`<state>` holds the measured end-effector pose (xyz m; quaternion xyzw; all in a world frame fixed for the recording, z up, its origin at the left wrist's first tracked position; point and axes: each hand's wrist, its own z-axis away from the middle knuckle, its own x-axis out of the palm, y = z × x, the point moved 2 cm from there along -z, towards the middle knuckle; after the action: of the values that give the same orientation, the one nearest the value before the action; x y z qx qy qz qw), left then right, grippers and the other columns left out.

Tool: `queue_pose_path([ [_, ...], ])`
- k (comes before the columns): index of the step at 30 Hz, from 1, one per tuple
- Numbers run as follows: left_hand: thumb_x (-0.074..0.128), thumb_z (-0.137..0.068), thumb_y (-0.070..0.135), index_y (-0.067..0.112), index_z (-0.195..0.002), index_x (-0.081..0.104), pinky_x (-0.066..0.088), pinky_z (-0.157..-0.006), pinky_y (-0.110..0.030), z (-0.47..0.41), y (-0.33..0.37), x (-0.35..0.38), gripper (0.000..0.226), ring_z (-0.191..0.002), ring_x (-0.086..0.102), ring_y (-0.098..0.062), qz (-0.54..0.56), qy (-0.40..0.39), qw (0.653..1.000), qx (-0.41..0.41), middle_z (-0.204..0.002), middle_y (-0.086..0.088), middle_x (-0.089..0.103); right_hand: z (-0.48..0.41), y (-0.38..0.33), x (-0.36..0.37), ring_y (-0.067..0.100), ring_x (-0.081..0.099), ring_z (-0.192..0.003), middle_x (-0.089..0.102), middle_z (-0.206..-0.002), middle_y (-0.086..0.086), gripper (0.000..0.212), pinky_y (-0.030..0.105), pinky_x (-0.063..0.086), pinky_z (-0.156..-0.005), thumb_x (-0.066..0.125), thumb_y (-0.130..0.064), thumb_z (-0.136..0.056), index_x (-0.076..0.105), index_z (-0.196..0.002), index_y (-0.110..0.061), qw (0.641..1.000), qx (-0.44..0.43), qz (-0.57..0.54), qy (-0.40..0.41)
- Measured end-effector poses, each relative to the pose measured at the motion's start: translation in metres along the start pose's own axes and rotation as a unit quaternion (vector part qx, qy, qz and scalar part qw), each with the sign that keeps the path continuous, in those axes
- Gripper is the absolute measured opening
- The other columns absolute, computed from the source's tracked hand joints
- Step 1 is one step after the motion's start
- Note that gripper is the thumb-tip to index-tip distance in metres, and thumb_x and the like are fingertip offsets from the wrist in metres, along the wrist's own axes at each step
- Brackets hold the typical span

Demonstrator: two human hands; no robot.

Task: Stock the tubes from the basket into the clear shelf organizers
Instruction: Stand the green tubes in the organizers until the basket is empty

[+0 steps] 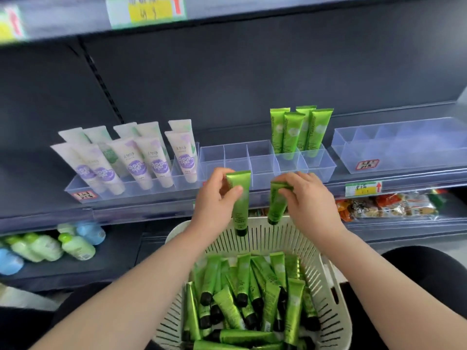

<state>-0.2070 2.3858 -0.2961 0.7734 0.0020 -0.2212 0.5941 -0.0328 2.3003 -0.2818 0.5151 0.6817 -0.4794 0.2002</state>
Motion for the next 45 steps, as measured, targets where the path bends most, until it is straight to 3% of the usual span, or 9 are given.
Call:
queue_pose_path([
  [8,0.061,-0.086,0.009,0.041,-0.087,0.052,0.055,-0.077,-0.048,-0.081,0.080,-0.008,0.033,-0.084,0.066,-0.018,-0.050,0.106,0.989,0.085,-0.087,0.005,0.068,-0.076,-0.010,-0.054,0.029,0.052,-0.095,0.066,-0.101,0.004,0.025,0.037,0.045,-0.072,0.053,-0.011,-0.091,0.064,-0.112,-0.021,0.995,-0.020,0.000,0.101],
  [11,0.059,-0.086,0.008,0.037,-0.089,0.053,0.052,-0.070,-0.036,-0.106,0.088,0.000,0.030,-0.081,0.062,-0.017,-0.078,0.129,0.984,0.097,-0.085,0.006,0.064,-0.093,-0.008,-0.062,0.026,0.051,-0.095,0.064,-0.098,0.001,0.025,0.038,0.045,-0.072,0.051,-0.013,-0.092,0.062,-0.111,-0.024,0.994,-0.019,0.002,0.108],
  [15,0.056,-0.089,0.008,0.029,-0.094,0.055,0.042,-0.059,-0.022,-0.129,0.088,0.018,0.022,-0.073,0.055,-0.007,-0.140,0.116,0.978,0.098,-0.081,0.011,0.060,-0.102,-0.001,-0.063,0.024,0.050,-0.091,0.063,-0.094,-0.001,0.022,0.040,0.047,-0.069,0.051,-0.013,-0.093,0.062,-0.109,-0.023,0.995,-0.027,0.017,0.099],
  [19,0.053,-0.090,0.007,0.027,-0.092,0.053,0.039,-0.057,-0.025,-0.151,0.077,0.033,0.021,-0.071,0.053,-0.009,-0.183,0.080,0.978,0.065,-0.081,0.007,0.058,-0.105,0.010,-0.059,0.025,0.053,-0.092,0.065,-0.100,0.000,0.022,0.039,0.047,-0.070,0.054,-0.014,-0.092,0.063,-0.111,-0.021,0.996,-0.036,0.032,0.073],
  [28,0.051,-0.090,0.003,0.022,-0.093,0.053,0.045,-0.068,-0.031,-0.172,0.054,0.049,0.020,-0.084,0.057,-0.022,-0.234,0.027,0.971,0.029,-0.093,-0.003,0.061,-0.117,0.018,-0.054,0.024,0.052,-0.089,0.064,-0.094,-0.001,0.019,0.039,0.046,-0.069,0.054,-0.014,-0.092,0.063,-0.108,-0.020,0.997,-0.020,0.015,0.077],
  [34,0.050,-0.091,-0.004,0.021,-0.123,0.052,0.045,-0.087,-0.028,-0.160,0.054,0.029,0.041,-0.105,0.055,-0.014,-0.190,0.046,0.979,0.065,-0.123,0.001,0.057,-0.131,0.003,-0.044,0.026,0.052,-0.090,0.064,-0.096,0.000,0.019,0.040,0.045,-0.069,0.054,-0.014,-0.092,0.062,-0.108,-0.020,0.996,-0.038,0.021,0.073],
  [37,0.057,-0.091,0.006,0.020,-0.125,0.053,0.043,-0.086,-0.032,-0.147,0.056,0.014,0.037,-0.114,0.051,-0.019,-0.274,0.062,0.951,0.130,-0.128,0.000,0.055,-0.143,-0.005,-0.036,0.028,0.052,-0.091,0.064,-0.097,0.002,0.020,0.042,0.046,-0.070,0.052,-0.015,-0.093,0.061,-0.111,-0.019,0.995,-0.042,0.036,0.082],
  [40,0.060,-0.090,0.010,0.016,-0.112,0.064,0.042,-0.092,-0.034,-0.132,0.053,0.000,0.023,-0.120,0.046,-0.023,-0.342,0.026,0.918,0.197,-0.130,0.001,0.055,-0.154,-0.010,-0.021,0.028,0.053,-0.095,0.063,-0.100,0.002,0.021,0.040,0.043,-0.075,0.050,-0.016,-0.094,0.059,-0.113,-0.020,0.994,-0.047,0.067,0.074],
  [45,0.060,-0.091,0.012,0.016,-0.110,0.068,0.038,-0.097,-0.032,-0.113,0.035,-0.018,0.021,-0.121,0.044,-0.019,-0.386,-0.027,0.897,0.214,-0.131,0.000,0.056,-0.161,-0.011,0.009,0.026,0.054,-0.098,0.062,-0.103,0.000,0.026,0.038,0.034,-0.077,0.049,-0.013,-0.093,0.053,-0.116,-0.023,0.987,-0.046,0.151,0.008],
])
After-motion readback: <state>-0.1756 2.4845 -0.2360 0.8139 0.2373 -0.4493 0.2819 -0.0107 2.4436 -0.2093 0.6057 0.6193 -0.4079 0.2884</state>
